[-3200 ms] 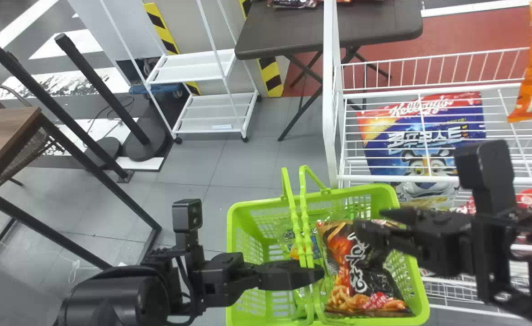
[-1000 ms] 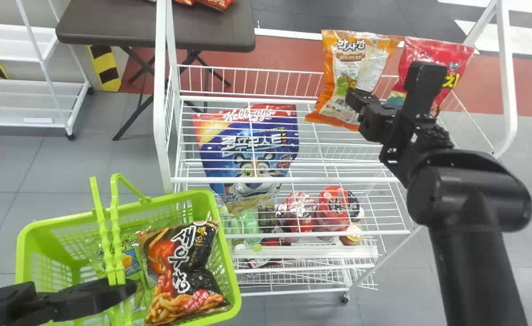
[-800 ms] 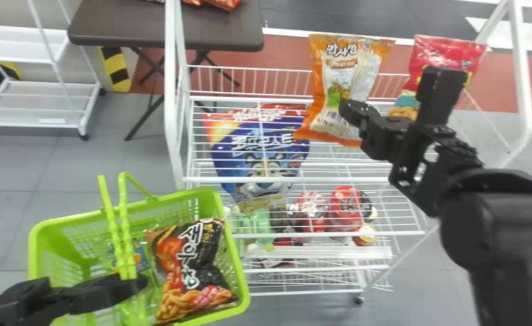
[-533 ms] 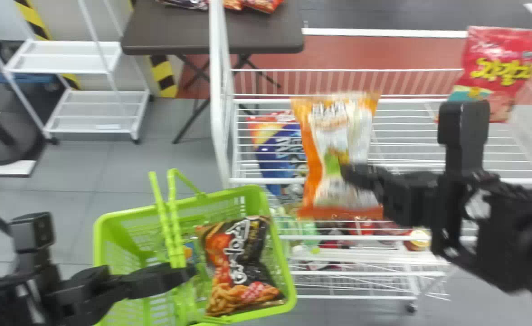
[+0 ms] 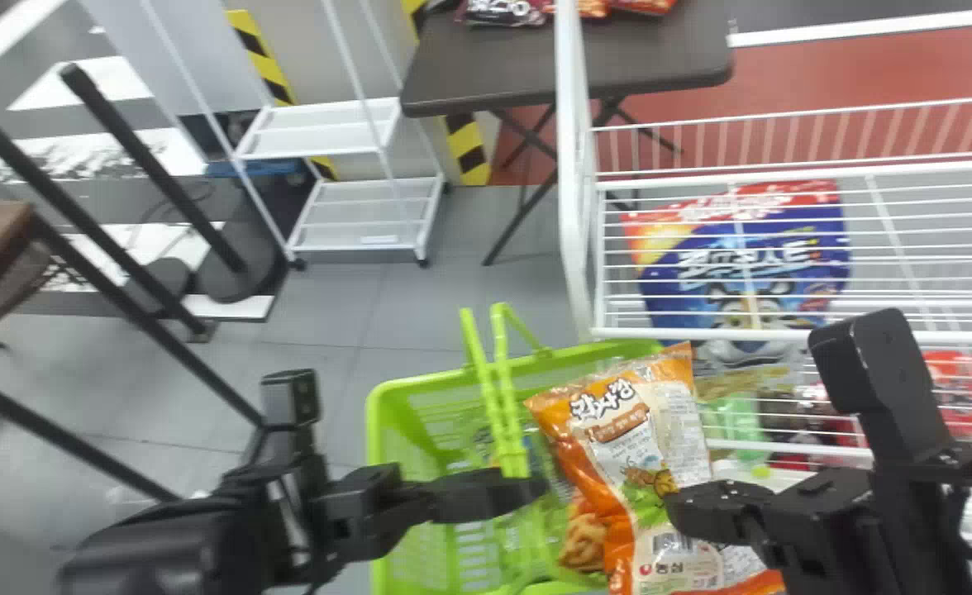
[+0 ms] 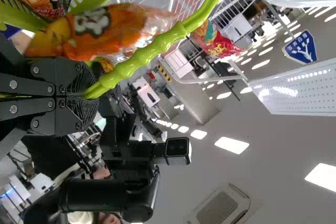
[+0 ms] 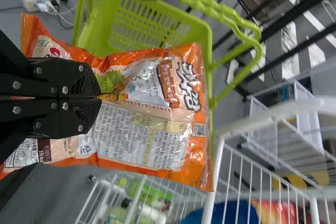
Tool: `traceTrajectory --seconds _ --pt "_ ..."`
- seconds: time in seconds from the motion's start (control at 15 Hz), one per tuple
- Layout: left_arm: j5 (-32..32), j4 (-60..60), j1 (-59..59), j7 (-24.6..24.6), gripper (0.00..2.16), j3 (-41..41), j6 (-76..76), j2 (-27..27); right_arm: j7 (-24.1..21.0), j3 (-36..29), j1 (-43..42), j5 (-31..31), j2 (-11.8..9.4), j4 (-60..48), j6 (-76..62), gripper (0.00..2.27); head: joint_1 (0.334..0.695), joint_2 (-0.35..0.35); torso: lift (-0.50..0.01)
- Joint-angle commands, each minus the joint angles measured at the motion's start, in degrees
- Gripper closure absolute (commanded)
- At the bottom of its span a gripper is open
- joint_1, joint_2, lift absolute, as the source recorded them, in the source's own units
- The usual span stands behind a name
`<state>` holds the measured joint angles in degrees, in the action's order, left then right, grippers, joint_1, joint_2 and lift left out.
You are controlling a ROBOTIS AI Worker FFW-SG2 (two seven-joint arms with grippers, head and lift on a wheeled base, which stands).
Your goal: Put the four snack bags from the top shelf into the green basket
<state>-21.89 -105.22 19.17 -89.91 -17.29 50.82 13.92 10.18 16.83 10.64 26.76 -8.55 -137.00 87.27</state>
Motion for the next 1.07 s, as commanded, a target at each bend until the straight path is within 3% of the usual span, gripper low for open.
traceTrajectory --seconds 0.0,0.33,0.6,0.67,0.73,0.8,0.87,1.0 --pt "0.0 -1.5 0.6 -0.7 2.15 0.4 0.6 -0.4 -0.9 4.8 -3.4 0.3 0.7 5.5 -0.3 2.25 0.695 0.35 -0.003" --pt "0.0 -2.9 1.7 -0.7 2.15 1.8 0.6 -0.6 -0.9 13.6 -9.2 -0.1 3.0 21.2 -19.8 2.25 0.695 0.35 -0.003" --pt "0.1 -3.9 2.2 -0.7 2.15 2.3 0.6 -1.3 -0.8 17.3 -13.2 2.2 5.6 28.7 -22.4 2.23 0.695 0.35 -0.003" --pt "0.1 -4.1 2.4 -0.7 2.15 2.3 0.6 -1.4 -0.5 18.0 -13.8 2.7 5.6 29.5 -22.4 2.09 0.695 0.35 -0.003" --pt "0.1 -4.2 2.5 -0.7 2.15 2.3 0.6 -1.4 -0.5 18.4 -14.2 2.4 5.4 29.5 -22.3 1.53 0.695 0.35 -0.003" --pt "0.1 -4.2 2.5 -0.7 2.15 2.0 0.6 -1.5 -0.5 17.7 -14.1 2.7 4.9 29.2 -19.1 0.34 0.695 0.35 -0.003" --pt "0.1 -4.2 2.6 -0.7 2.15 1.7 0.6 -1.5 -0.4 16.2 -13.5 2.7 4.4 27.8 -12.8 0.0 0.695 0.35 -0.003" --pt "0.0 -4.1 2.6 -0.7 2.15 1.5 0.6 -1.5 1.3 8.6 -10.5 3.8 3.6 21.6 -3.3 0.03 0.695 0.35 -0.003"
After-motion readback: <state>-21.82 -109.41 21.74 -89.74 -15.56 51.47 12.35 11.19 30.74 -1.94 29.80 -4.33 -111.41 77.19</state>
